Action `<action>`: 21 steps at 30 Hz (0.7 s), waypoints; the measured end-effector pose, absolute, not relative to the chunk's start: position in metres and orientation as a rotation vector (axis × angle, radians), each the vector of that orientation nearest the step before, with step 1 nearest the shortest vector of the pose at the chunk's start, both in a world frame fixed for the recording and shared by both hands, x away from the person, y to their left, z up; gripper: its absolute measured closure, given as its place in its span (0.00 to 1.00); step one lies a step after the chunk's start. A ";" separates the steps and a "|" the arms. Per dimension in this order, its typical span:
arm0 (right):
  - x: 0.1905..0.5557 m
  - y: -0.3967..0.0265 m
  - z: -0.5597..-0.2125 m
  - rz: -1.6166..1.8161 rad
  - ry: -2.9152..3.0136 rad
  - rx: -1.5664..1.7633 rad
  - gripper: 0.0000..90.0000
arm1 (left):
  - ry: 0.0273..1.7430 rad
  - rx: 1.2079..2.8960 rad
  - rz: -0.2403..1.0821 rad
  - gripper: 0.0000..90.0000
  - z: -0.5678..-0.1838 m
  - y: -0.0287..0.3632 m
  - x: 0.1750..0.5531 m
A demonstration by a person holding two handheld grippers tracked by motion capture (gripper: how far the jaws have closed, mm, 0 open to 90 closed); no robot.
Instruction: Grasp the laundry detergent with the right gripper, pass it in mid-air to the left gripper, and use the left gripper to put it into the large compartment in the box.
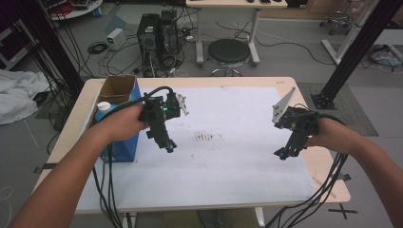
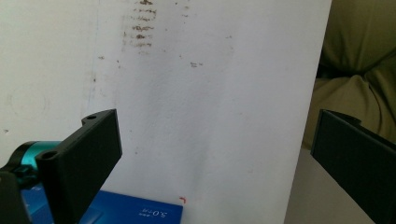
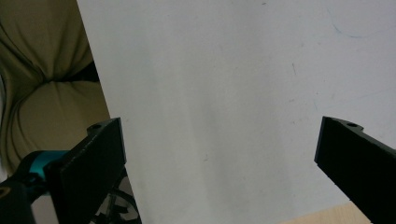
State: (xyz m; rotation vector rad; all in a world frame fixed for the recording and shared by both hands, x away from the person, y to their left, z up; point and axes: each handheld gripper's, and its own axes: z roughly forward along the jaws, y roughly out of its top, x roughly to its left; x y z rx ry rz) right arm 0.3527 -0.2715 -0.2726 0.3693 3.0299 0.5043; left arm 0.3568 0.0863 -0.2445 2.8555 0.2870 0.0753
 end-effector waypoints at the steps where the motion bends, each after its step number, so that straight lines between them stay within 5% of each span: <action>1: 0.353 -0.271 -0.273 0.505 3.029 0.355 0.01 | 0.290 2.852 0.076 0.02 -0.245 0.086 0.357; 21: 0.353 -0.267 -0.275 0.503 3.033 0.340 0.01 | 0.305 2.848 0.078 0.02 -0.244 0.088 0.361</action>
